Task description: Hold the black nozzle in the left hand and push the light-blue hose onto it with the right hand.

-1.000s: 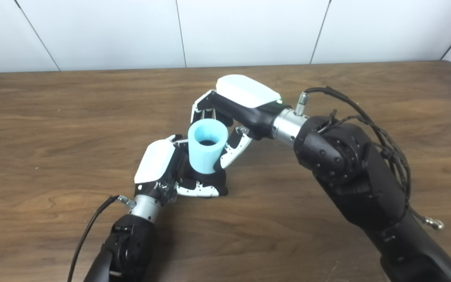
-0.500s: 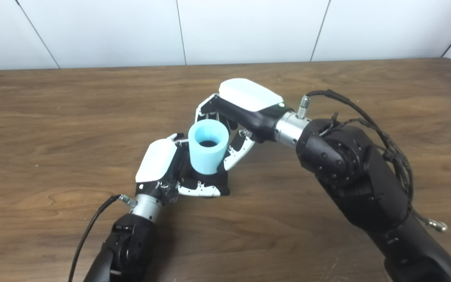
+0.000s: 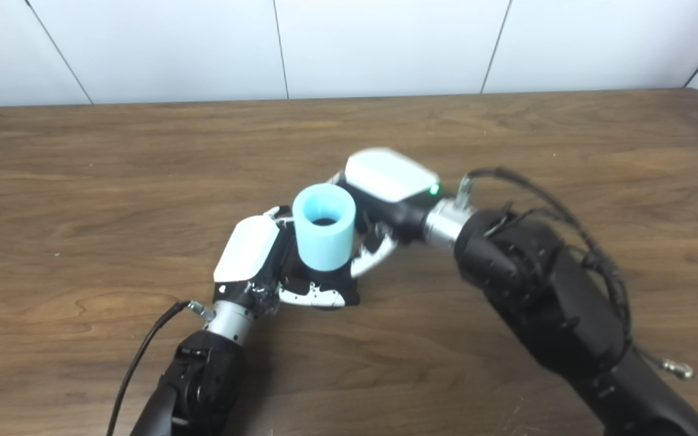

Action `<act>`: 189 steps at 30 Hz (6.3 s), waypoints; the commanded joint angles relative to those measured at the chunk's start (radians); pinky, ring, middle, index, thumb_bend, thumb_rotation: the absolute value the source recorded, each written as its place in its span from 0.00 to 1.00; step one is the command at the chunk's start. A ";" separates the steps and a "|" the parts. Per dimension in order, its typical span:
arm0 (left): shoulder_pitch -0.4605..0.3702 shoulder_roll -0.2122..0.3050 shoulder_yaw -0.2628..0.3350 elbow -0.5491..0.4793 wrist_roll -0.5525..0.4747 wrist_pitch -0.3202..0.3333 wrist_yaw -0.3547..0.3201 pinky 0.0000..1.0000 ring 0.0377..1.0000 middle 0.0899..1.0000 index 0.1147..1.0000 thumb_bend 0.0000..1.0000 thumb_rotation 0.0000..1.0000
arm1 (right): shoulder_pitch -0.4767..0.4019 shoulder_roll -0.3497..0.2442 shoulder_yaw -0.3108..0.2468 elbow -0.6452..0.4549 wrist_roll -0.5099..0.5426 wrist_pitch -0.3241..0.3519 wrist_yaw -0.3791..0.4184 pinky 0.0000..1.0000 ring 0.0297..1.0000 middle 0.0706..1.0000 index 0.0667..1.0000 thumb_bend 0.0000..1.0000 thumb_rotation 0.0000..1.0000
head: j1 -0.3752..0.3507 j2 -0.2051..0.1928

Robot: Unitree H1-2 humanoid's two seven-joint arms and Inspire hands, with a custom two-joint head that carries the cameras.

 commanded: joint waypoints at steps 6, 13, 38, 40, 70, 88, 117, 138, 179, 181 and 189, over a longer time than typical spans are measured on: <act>-0.021 -0.004 0.008 -0.020 0.020 0.007 0.014 0.88 0.61 0.40 0.45 0.52 0.00 | -0.028 -0.005 -0.043 -0.023 0.041 -0.064 -0.022 0.47 0.55 0.57 0.62 0.78 0.23 | -0.002 -0.003; -0.022 -0.006 0.006 -0.016 0.023 0.008 0.015 0.88 0.61 0.40 0.44 0.52 0.00 | -0.060 -0.012 -0.091 -0.063 0.069 -0.032 0.012 0.60 0.66 0.68 0.75 0.93 0.35 | 0.000 -0.006; -0.033 -0.007 0.008 -0.005 0.020 0.017 0.012 0.90 0.62 0.40 0.45 0.52 0.00 | -0.135 -0.181 -0.228 -0.244 0.137 -0.005 0.119 0.80 0.89 0.89 0.87 1.00 0.44 | 0.009 -0.018; -0.033 -0.007 0.008 -0.005 0.020 0.020 0.010 0.90 0.62 0.40 0.45 0.52 0.00 | -0.129 -0.188 -0.229 -0.267 0.127 -0.022 0.117 0.83 0.91 0.90 0.88 1.00 0.46 | 0.010 -0.020; -0.037 0.004 -0.003 -0.002 0.015 0.033 -0.010 0.88 0.64 0.44 0.42 0.53 0.00 | 0.114 0.005 -0.207 -0.329 0.028 -0.294 0.017 0.92 1.00 1.00 0.94 0.66 1.00 | 0.012 -0.025; -0.036 -0.004 -0.007 -0.008 0.028 0.058 -0.024 0.88 0.65 0.45 0.41 0.52 0.00 | 0.117 0.003 -0.187 -0.291 0.021 -0.295 0.032 0.92 1.00 1.00 0.95 0.66 1.00 | 0.012 -0.020; -0.040 -0.001 -0.012 -0.025 0.039 0.068 -0.046 0.87 0.63 0.42 0.43 0.53 0.00 | 0.207 -0.056 -0.126 -0.193 -0.071 -0.395 0.022 0.91 0.97 0.89 0.86 0.66 1.00 | 0.012 -0.009; -0.041 -0.001 -0.012 -0.043 0.036 0.087 -0.066 0.89 0.65 0.42 0.43 0.52 0.00 | 0.253 -0.076 -0.097 -0.125 -0.052 -0.411 -0.046 0.90 0.97 0.91 0.87 0.65 1.00 | 0.015 -0.004; -0.045 -0.005 -0.007 -0.044 0.041 0.080 -0.072 0.88 0.64 0.42 0.44 0.52 0.00 | 0.287 -0.103 -0.029 -0.062 -0.016 -0.376 -0.096 0.89 0.94 0.90 0.86 0.63 1.00 | 0.013 0.004; -0.044 -0.005 -0.006 -0.045 0.041 0.081 -0.073 0.89 0.65 0.42 0.44 0.52 0.00 | 0.286 -0.101 -0.030 -0.059 -0.013 -0.378 -0.102 0.88 0.94 0.89 0.86 0.62 1.00 | 0.013 0.004; -0.044 -0.005 -0.007 -0.041 0.043 0.079 -0.070 0.88 0.64 0.42 0.43 0.52 0.00 | 0.278 -0.098 -0.038 -0.060 -0.011 -0.375 -0.109 0.89 0.95 0.90 0.88 0.61 1.00 | 0.014 0.004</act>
